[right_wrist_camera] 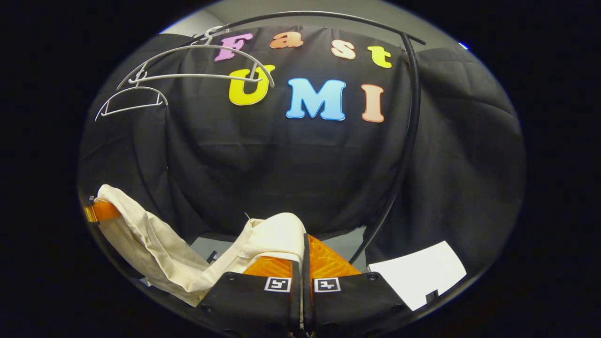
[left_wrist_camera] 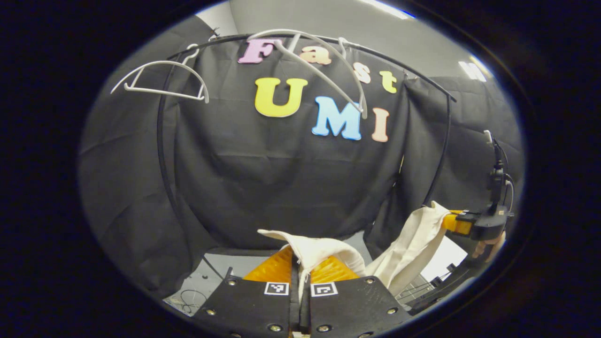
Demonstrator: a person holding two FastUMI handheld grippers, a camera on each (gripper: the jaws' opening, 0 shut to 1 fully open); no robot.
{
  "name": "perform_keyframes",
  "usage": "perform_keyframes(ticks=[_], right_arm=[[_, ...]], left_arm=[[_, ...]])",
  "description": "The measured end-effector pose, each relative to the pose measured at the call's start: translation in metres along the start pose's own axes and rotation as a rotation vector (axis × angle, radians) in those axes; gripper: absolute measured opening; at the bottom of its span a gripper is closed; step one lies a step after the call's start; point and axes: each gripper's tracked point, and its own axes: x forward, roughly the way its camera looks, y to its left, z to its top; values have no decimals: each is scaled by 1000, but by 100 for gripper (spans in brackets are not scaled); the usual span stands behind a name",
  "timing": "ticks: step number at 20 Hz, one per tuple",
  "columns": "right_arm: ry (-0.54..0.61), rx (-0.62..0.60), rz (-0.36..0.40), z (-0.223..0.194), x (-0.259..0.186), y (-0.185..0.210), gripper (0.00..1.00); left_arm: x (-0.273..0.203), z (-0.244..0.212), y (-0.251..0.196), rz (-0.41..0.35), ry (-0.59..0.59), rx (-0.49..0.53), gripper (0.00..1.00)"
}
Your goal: Grasp the clothes on the hanger with both hands and then place them into the laundry hamper below.
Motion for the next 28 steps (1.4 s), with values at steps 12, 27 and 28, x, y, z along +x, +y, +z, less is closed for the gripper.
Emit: perform_keyframes(ticks=[12,27,28], right_arm=[[270,32,2,-93,26,20,4],[412,90,17,-131,25,36,6],[419,85,31,-133,24,40,6]], left_arm=[[55,-102,-1,-48,204,40,1],[61,-146,14,20,301,2,3],[60,-149,13,20,304,-4,3]])
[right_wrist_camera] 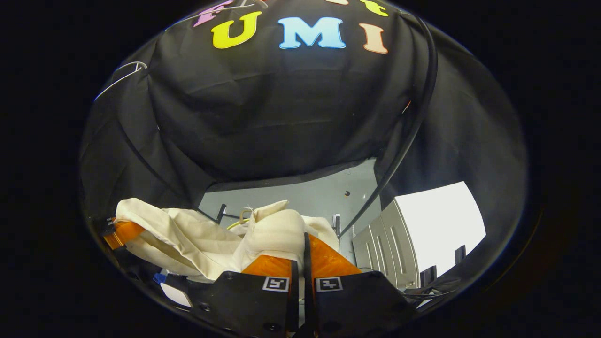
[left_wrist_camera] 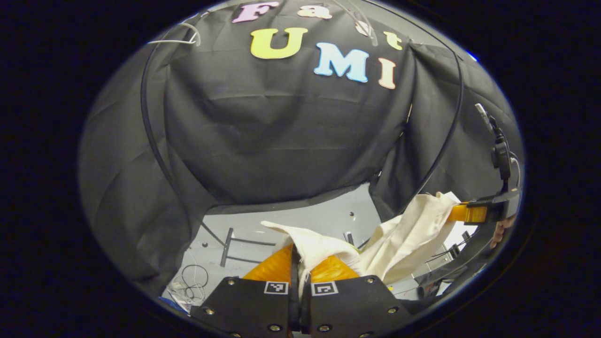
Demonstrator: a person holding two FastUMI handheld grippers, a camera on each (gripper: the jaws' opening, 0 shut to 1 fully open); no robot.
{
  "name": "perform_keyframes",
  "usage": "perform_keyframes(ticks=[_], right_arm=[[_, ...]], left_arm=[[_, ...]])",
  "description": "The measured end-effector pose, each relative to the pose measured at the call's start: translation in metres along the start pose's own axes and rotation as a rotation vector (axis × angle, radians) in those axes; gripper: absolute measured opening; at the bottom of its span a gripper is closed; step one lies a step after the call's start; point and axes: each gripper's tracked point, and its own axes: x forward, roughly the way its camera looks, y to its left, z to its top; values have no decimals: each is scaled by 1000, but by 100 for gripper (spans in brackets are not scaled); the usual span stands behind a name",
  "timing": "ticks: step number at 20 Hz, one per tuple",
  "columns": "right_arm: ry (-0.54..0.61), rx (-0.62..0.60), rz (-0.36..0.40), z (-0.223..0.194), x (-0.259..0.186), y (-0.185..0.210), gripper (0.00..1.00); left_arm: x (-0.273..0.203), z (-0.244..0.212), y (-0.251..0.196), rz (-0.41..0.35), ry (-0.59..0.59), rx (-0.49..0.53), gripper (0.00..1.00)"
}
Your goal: Grasp the clothes on the hanger with both hands and then place them into the laundry hamper below.
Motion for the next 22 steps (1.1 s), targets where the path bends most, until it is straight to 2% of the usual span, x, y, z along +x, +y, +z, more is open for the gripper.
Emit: perform_keyframes(ticks=[2,4,5,7,8,10,11,12,13,15,16,17,18,20,21,22], right_arm=[[12,-17,13,-1,0,4,10],[32,-17,29,-4,2,8,7],[60,-14,36,-12,1,9,14],[97,-1,55,-17,-3,14,21],[102,4,58,-18,-5,15,30],[118,1,70,-22,-8,14,72],[118,-3,70,-22,-9,12,81],[117,-5,78,-21,-9,11,100],[116,-2,77,-21,-16,10,100],[122,16,88,-24,-20,5,94],[127,35,96,-25,-22,2,99],[129,47,96,-28,-23,-3,99],[126,54,93,-27,-23,-9,94],[117,67,90,-28,-25,-22,94],[106,70,90,-27,-27,-29,99],[92,71,86,-24,-30,-38,94]], left_arm=[[0,-2,0,-3,3,0,2],[1,-5,-1,-3,15,5,5],[2,-9,0,0,23,5,2],[6,-18,6,11,46,-5,10],[2,-26,9,17,63,-15,11],[1,-41,11,20,90,-46,45],[-2,-41,12,19,87,-59,62],[-2,-45,13,22,96,-63,79],[-2,-52,13,25,117,-60,96],[-6,-59,19,61,148,-50,97],[-10,-61,22,83,155,-49,97],[-15,-61,22,96,153,-59,97],[-23,-60,19,108,148,-77,97],[-39,-64,15,141,149,-113,97],[-46,-66,12,157,151,-124,96],[-52,-68,5,175,158,-129,97]])
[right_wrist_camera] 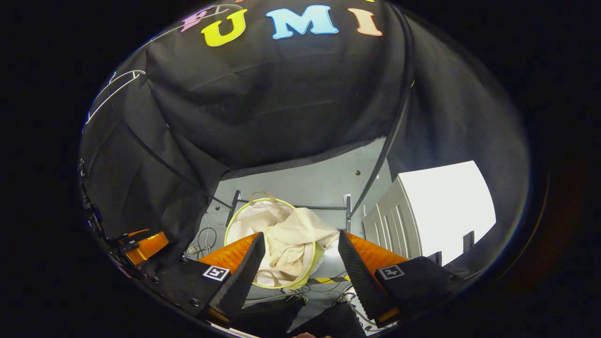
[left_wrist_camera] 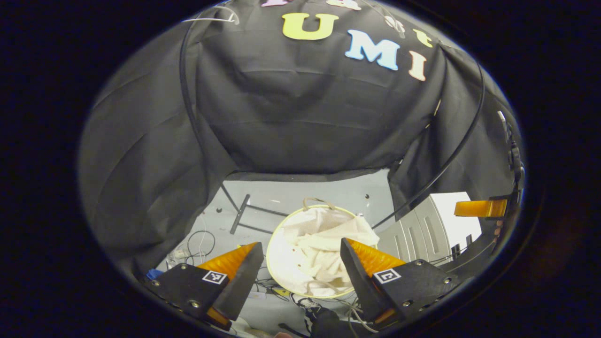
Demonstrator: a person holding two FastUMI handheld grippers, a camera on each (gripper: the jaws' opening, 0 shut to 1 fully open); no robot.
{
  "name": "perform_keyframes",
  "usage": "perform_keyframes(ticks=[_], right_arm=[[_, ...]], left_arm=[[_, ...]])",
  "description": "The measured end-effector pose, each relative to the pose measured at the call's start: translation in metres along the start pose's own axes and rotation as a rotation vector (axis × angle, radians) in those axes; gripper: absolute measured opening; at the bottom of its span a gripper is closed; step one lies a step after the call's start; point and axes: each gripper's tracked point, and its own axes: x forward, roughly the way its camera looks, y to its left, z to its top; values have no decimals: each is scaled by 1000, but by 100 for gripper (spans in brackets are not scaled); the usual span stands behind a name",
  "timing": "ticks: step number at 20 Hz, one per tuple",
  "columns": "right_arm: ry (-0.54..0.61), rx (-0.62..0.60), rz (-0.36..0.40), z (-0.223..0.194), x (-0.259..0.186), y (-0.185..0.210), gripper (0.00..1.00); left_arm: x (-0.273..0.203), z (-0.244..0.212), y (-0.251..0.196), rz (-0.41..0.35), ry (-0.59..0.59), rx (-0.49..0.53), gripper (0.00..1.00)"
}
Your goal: Grasp the clothes on the hanger with both hands and then place them into the laundry hamper below.
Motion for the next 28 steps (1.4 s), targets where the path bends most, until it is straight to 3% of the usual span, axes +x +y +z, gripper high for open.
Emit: perform_keyframes(ticks=[5,7,8,10,13,16,18,19,21,23,24,27,28], right_arm=[[-108,-30,-26,15,-27,-52,99],[-149,-34,-33,20,-39,-71,94],[-175,-35,-40,25,-46,-80,99],[-235,-44,-55,34,-59,-100,99],[-341,-58,-65,55,-85,-126,99],[-472,-74,-61,86,-121,-146,99],[-574,-77,-56,110,-148,-155,99],[-630,-75,-55,122,-163,-159,94],[-736,-63,-52,149,-192,-161,98],[-824,-37,-32,172,-222,-158,94],[-874,-26,-12,183,-235,-153,98],[-1016,-11,9,217,-278,-142,98],[-1063,-12,24,226,-293,-135,93]], left_arm=[[-35,20,-36,91,-51,33,97],[-52,37,-56,108,-92,28,96],[-62,47,-68,112,-119,24,96],[-81,70,-90,121,-174,36,96],[-116,108,-117,155,-282,95,96],[-173,149,-164,175,-445,216,96],[-207,170,-211,140,-553,187,97],[-225,183,-237,103,-603,149,97],[-269,210,-266,58,-707,101,97],[-310,238,-273,52,-817,114,96],[-331,252,-275,56,-867,128,96],[-372,276,-265,62,-960,118,96],[-382,285,-263,60,-988,101,96]])
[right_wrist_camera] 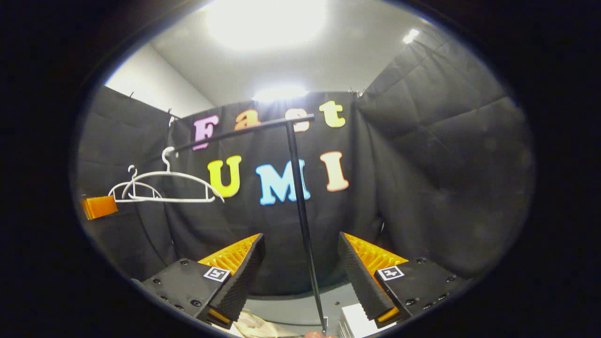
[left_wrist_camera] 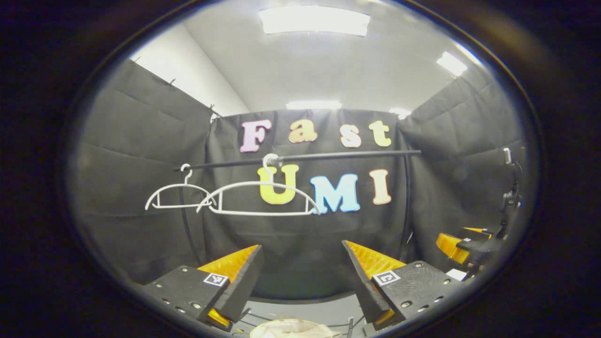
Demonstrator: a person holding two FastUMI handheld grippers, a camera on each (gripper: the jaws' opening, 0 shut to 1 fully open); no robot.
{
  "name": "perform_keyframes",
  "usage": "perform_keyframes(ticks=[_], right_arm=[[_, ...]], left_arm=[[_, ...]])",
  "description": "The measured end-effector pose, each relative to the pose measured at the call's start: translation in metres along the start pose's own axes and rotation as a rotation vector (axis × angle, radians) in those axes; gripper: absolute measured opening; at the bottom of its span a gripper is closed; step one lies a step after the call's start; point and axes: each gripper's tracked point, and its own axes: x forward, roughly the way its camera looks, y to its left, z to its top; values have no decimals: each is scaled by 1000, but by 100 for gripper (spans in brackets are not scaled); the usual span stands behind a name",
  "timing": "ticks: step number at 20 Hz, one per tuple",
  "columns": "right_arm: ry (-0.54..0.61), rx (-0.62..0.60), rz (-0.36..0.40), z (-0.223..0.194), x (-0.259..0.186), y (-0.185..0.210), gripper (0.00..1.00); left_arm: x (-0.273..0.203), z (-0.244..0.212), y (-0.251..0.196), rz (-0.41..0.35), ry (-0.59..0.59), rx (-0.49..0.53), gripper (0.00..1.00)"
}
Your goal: Grasp the clothes on the hanger with both hands and then place them into the laundry hamper below.
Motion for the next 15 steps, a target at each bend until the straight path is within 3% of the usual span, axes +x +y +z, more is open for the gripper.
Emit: perform_keyframes(ticks=[1,3,4,6,7,10,11,12,13,15], right_arm=[[-33,7,11,15,-2,17,98],[-50,15,14,24,-5,26,98],[-48,18,8,24,-7,28,93],[-30,10,-13,18,-12,30,93],[-19,-5,-23,13,-14,31,98],[10,-46,-44,3,-19,32,93],[12,-55,-53,1,-19,33,98],[11,-62,-66,-1,-20,32,93],[9,-66,-79,-6,-28,34,98],[2,-57,-110,-10,-36,35,98]], left_arm=[[-2,10,4,0,-23,-18,96],[-1,13,11,-25,-19,-57,96],[0,9,16,-32,-3,-78,96],[10,-3,41,-13,3,-91,96],[14,-8,52,-4,-4,-89,96],[14,-21,67,-8,-25,-82,96],[13,-26,72,-4,-26,-82,96],[12,-30,74,-11,-26,-85,96],[12,-31,74,-27,-32,-90,96],[11,-33,75,-65,-58,-100,96]])
